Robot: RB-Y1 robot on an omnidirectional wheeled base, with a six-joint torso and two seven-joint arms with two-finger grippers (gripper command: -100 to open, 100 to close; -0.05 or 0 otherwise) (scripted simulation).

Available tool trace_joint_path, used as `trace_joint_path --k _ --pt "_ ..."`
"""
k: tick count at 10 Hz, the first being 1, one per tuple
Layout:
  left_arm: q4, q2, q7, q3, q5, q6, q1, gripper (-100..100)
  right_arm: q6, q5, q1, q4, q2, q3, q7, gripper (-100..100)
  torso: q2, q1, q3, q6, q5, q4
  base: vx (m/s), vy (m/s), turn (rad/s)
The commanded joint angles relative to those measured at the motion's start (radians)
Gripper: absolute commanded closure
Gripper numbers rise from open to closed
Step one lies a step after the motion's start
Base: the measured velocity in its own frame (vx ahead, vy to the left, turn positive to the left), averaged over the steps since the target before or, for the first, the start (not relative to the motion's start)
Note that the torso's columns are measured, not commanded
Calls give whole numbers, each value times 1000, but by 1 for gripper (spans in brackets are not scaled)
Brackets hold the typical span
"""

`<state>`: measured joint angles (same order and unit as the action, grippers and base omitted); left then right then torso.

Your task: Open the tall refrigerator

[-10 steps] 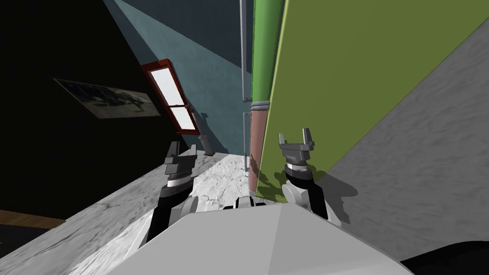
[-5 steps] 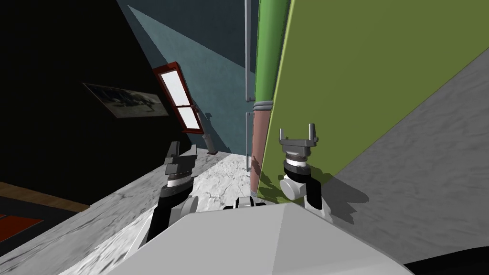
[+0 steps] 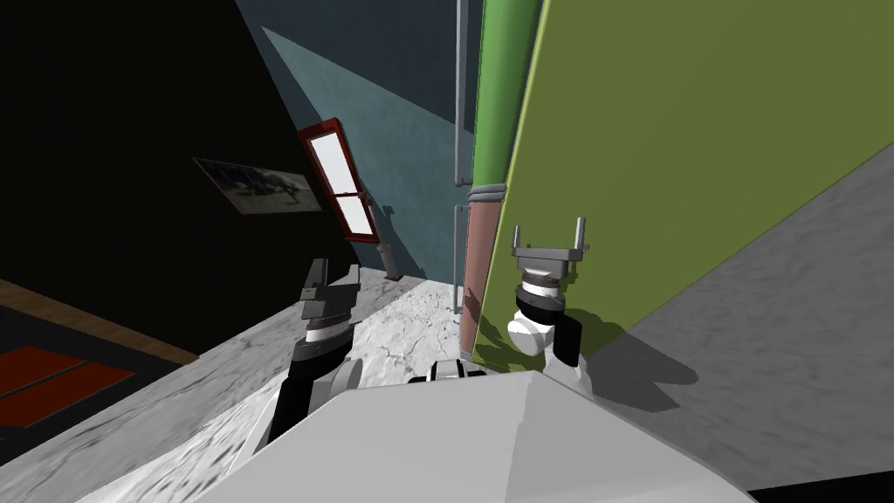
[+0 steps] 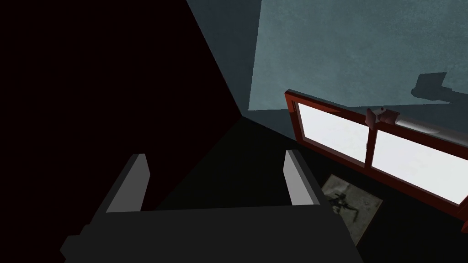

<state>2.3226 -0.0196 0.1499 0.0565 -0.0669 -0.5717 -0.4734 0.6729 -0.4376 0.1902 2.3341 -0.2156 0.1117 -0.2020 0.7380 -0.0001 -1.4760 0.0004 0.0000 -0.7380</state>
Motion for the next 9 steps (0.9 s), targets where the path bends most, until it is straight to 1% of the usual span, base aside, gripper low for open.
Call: trace_joint_path --k 1,2,3,4,5,6,7,8,9 --pt "0 0 0 0 0 0 0 0 15 -70 -46 -4 -9 10 -7 -100 0 0 0 0 0 0 -4 -6 143" --pt "0 0 0 0 0 0 0 0 15 -99 -46 -4 -9 10 -7 -100 0 0 0 -1 0 0 -3 -10 89" --pt "0 0 0 0 0 0 0 0 30 -129 -89 -11 -15 17 -14 -100 0 0 0 0 0 0 -4 -12 122" --pt "0 0 0 0 0 0 0 0 30 -159 -90 -11 -15 17 -14 -100 0 0 0 -1 0 0 -5 -12 80" --pt "0 0 0 0 0 0 0 0 30 -175 -90 -11 -15 17 -14 -100 0 0 0 0 0 0 -2 -6 -1" --pt "0 0 0 0 0 0 0 0 46 -212 -135 -18 -20 25 -21 -100 0 0 0 0 0 0 -2 -7 140" --pt "0 0 0 0 0 0 0 0 46 -243 -135 -18 -20 25 -21 -100 0 0 0 -1 0 0 -2 -11 85" --pt "0 0 0 0 0 0 0 0 61 -273 -178 -25 -24 32 -28 -100 0 0 0 0 0 0 -5 -11 122" --pt "0 0 0 0 0 0 0 0 61 -302 -180 -25 -24 32 -28 -100 0 0 0 -1 0 0 -2 -10 76"
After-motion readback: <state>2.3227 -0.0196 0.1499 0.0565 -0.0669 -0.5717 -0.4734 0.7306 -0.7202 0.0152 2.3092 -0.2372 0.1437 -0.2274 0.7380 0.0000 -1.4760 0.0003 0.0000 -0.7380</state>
